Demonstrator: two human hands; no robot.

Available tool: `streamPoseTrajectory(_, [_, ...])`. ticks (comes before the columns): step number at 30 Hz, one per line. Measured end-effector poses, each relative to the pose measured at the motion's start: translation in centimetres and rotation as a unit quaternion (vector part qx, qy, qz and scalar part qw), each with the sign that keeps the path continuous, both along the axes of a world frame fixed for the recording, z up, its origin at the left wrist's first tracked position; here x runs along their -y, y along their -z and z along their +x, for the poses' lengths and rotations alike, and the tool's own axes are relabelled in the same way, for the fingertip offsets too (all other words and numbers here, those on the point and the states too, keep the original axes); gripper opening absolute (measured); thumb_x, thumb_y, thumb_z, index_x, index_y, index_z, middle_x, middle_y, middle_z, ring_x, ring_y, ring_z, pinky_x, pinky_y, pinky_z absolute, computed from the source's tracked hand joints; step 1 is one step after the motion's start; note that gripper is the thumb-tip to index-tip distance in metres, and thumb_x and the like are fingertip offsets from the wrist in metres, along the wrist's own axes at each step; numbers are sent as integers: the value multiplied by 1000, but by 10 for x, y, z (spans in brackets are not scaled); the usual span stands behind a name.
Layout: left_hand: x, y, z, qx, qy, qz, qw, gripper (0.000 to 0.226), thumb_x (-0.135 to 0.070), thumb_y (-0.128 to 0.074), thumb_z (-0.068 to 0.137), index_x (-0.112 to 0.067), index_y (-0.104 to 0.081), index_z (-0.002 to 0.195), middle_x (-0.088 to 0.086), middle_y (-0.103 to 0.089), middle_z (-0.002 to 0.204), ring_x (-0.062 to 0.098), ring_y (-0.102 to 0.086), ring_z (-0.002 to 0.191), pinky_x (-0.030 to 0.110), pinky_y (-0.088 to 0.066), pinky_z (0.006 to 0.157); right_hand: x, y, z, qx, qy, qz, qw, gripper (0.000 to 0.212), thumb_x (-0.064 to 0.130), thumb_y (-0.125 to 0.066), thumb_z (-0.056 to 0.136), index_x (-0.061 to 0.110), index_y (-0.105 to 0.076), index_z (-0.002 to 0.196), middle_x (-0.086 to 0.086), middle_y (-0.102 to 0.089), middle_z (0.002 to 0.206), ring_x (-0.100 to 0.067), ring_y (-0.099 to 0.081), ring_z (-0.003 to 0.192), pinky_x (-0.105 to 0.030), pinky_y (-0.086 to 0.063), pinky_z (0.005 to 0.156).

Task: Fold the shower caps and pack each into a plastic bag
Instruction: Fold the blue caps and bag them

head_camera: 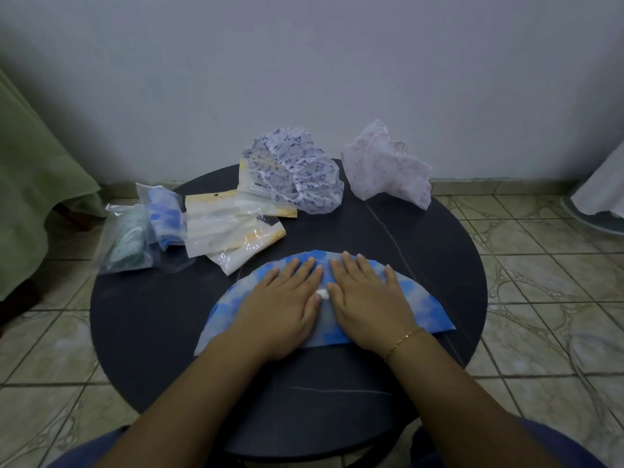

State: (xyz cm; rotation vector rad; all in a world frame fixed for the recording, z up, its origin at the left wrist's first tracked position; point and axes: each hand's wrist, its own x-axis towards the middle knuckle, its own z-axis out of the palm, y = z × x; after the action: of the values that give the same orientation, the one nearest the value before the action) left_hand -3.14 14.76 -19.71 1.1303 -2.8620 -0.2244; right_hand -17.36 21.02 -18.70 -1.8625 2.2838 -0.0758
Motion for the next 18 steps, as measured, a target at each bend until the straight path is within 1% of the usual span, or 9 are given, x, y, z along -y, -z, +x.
streamPoseTrajectory(5, [1,2,3,-3,-18,10,1000,91,-57,19,66,-29,1,150,-14,8,157,3,13,142,26,8,113,-1,0,-6,9,-15,5,1000,54,40,-13,101,25,2,150,6,6,159,-12,7,145,-45,3,116])
streamPoseTrajectory(7, [2,2,8,-5,-27,25,999,91,-60,18,66,-30,3,150,-14,10,157,-2,19,135,24,10,112,-2,0,-11,16,-17,12,1000,55,44,-13,100,27,3,150,8,7,159,-10,8,145,-44,4,116])
streamPoseTrajectory(9, [3,1,14,-6,-35,37,999,89,-62,16,68,-30,4,150,-14,12,156,-5,22,130,23,12,111,-3,0,-16,25,-13,17,999,57,49,-13,99,30,3,150,11,9,158,-8,10,145,-45,7,116])
streamPoseTrajectory(11, [3,0,22,-5,-41,43,998,85,-63,13,72,-30,5,149,-16,14,154,-6,22,129,22,12,111,-3,0,-20,32,-13,19,999,58,53,-13,98,32,3,149,12,9,158,-7,10,144,-45,8,116])
streamPoseTrajectory(13, [1,-2,30,-4,-46,49,998,85,-63,13,71,-30,5,149,-19,18,150,-7,23,129,21,11,110,-3,0,-23,36,-16,19,999,59,56,-12,96,34,3,149,13,10,158,-6,11,144,-46,10,115])
streamPoseTrajectory(16, [-1,-3,44,-3,-58,57,997,80,-61,9,75,-30,5,149,-23,20,143,-7,20,129,21,7,112,-3,-1,-29,1,-11,22,1000,64,64,-7,91,38,4,148,12,11,158,-10,15,144,-52,16,112])
streamPoseTrajectory(18, [-3,-3,55,-23,-65,49,996,88,-63,12,69,-31,-3,149,-24,14,144,-7,12,132,21,-1,114,-3,-2,-31,-50,2,20,999,71,72,0,85,39,3,148,8,12,158,-15,18,144,-58,20,108])
